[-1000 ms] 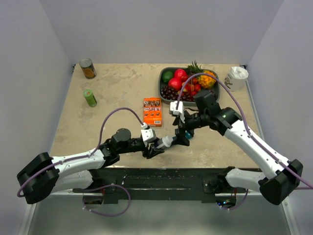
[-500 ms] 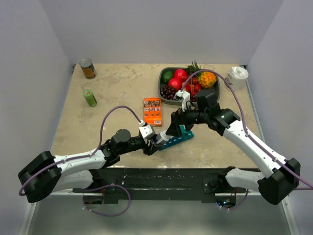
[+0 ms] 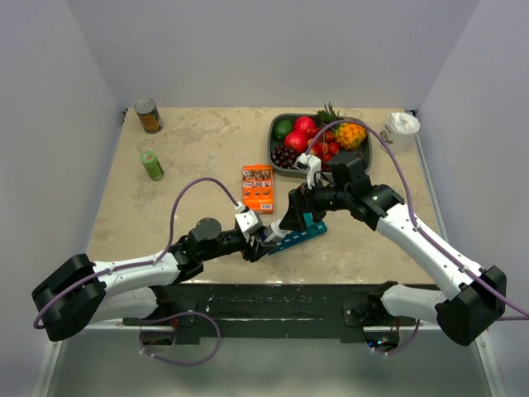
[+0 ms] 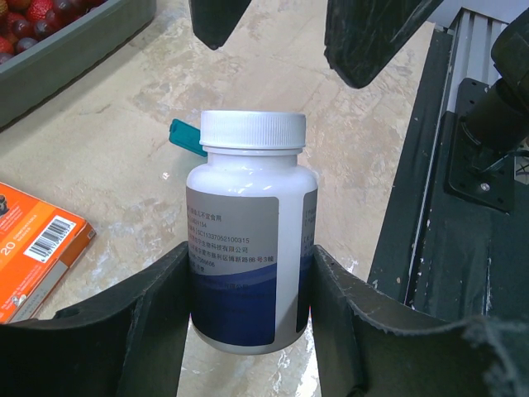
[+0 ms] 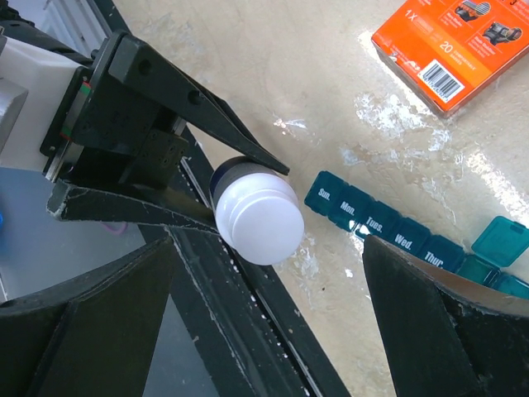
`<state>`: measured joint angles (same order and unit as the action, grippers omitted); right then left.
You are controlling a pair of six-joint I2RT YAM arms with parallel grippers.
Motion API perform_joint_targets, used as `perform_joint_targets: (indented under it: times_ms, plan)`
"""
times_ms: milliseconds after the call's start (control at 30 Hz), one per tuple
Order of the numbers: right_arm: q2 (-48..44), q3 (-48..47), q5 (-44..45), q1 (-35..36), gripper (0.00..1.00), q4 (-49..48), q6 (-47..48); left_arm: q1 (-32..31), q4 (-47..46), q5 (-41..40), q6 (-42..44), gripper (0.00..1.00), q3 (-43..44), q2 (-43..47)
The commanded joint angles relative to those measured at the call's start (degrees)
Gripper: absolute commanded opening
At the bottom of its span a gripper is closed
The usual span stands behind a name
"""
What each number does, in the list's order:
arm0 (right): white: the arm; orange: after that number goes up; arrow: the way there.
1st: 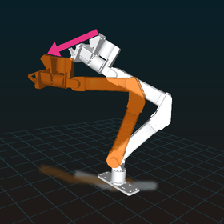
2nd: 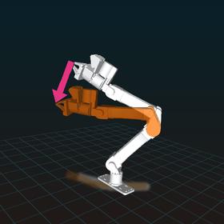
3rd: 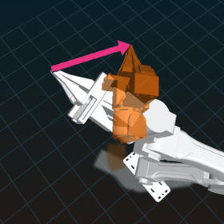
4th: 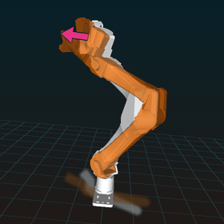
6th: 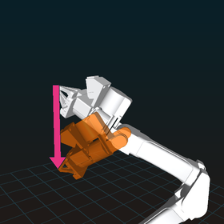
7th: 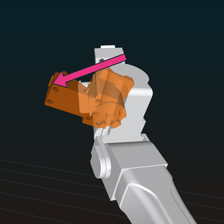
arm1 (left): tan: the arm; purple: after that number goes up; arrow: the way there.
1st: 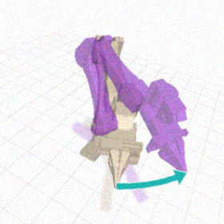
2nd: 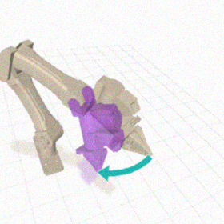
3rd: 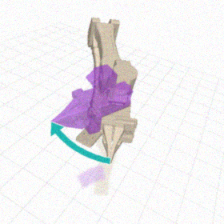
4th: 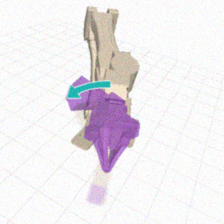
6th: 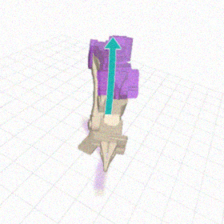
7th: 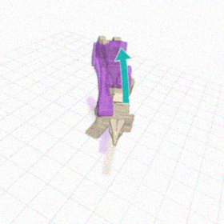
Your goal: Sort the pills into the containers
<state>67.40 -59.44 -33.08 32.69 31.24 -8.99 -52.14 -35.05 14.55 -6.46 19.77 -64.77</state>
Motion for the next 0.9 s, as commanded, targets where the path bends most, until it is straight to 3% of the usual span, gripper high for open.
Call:
perform_joint_targets:
  times_ms: [0,867]
  plan:
    - [-0.42,0.11,-1.46,0.01,0.98,-2.06,-0.59,-0.16,-5.12,-0.57,-0.22,0.0,0.01,0.35]
    - [-0.34,-0.24,-2.78,0.01,0.97,-1.27,1.35,-0.16,-3.71,-0.92,0.48,0.0,0.8,0.88]
